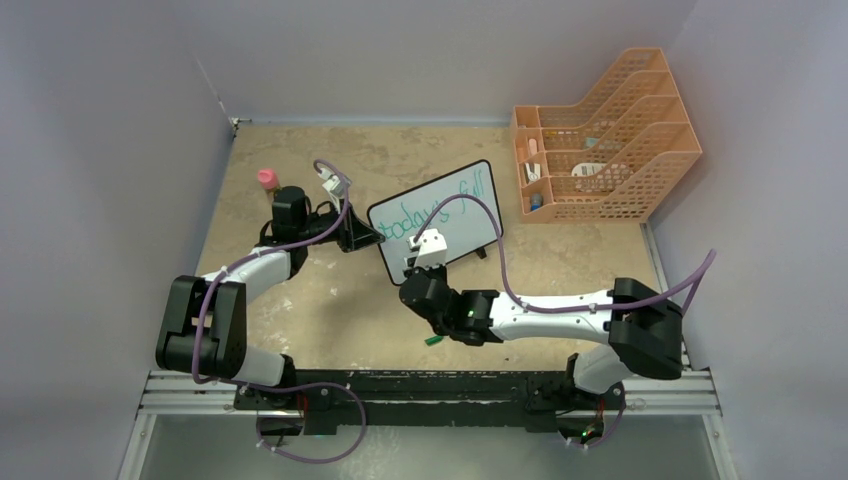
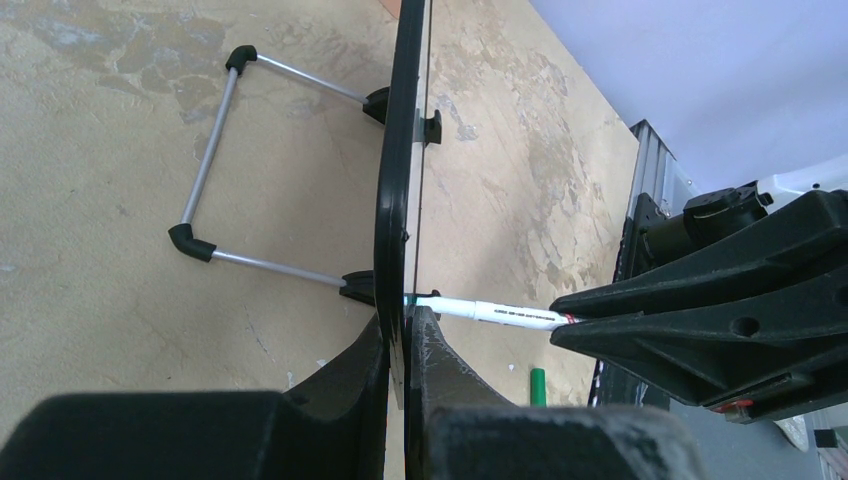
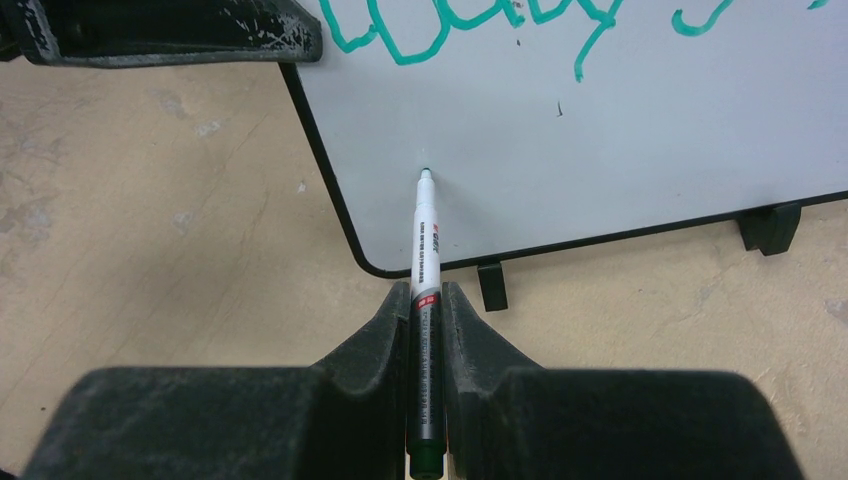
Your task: Write a sentence on the whiteboard
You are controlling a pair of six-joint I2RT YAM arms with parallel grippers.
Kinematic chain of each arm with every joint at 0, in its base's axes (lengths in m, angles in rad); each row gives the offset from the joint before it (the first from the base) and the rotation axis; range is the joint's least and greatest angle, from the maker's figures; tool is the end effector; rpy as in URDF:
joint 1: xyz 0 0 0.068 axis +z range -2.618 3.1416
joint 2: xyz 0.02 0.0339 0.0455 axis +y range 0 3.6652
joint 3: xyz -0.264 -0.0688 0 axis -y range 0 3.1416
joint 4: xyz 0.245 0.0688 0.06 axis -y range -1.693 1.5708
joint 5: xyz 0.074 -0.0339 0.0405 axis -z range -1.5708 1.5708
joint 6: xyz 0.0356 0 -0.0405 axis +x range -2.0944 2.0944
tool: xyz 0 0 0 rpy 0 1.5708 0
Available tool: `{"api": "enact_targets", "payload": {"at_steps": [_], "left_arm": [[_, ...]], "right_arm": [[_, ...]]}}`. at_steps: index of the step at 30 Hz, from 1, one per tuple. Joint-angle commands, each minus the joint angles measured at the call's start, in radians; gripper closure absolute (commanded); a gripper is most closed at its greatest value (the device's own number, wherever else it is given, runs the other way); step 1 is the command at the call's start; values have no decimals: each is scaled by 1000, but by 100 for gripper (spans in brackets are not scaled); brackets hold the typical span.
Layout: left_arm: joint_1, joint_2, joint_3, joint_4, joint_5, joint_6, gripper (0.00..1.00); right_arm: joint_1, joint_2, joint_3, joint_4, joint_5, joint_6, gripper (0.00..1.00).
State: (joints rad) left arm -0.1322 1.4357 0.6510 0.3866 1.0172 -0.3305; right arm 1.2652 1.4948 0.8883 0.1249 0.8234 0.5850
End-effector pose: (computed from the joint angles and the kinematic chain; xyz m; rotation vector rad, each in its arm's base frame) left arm 0.2792 -0.0677 0.2085 0.5014 1.9191 -1.2927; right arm 0.1219 0.2997 0.2409 -0.1557 1.9056 0.4085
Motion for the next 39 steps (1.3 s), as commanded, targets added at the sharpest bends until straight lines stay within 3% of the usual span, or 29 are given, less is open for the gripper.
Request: {"api": "enact_targets", "payload": {"at_steps": [1,17,39], "left_arm": [[-4,-37,24,42,3,10,100],[-4,-38,24,41,3,11,100],[-4,-38,24,37,-3,18,100]], "right_arm": [[2,13,42,27,25,-4,100],[2,16,27,-26,-7,23,100],[-22,-13,11,-65,66,49,100]]}}
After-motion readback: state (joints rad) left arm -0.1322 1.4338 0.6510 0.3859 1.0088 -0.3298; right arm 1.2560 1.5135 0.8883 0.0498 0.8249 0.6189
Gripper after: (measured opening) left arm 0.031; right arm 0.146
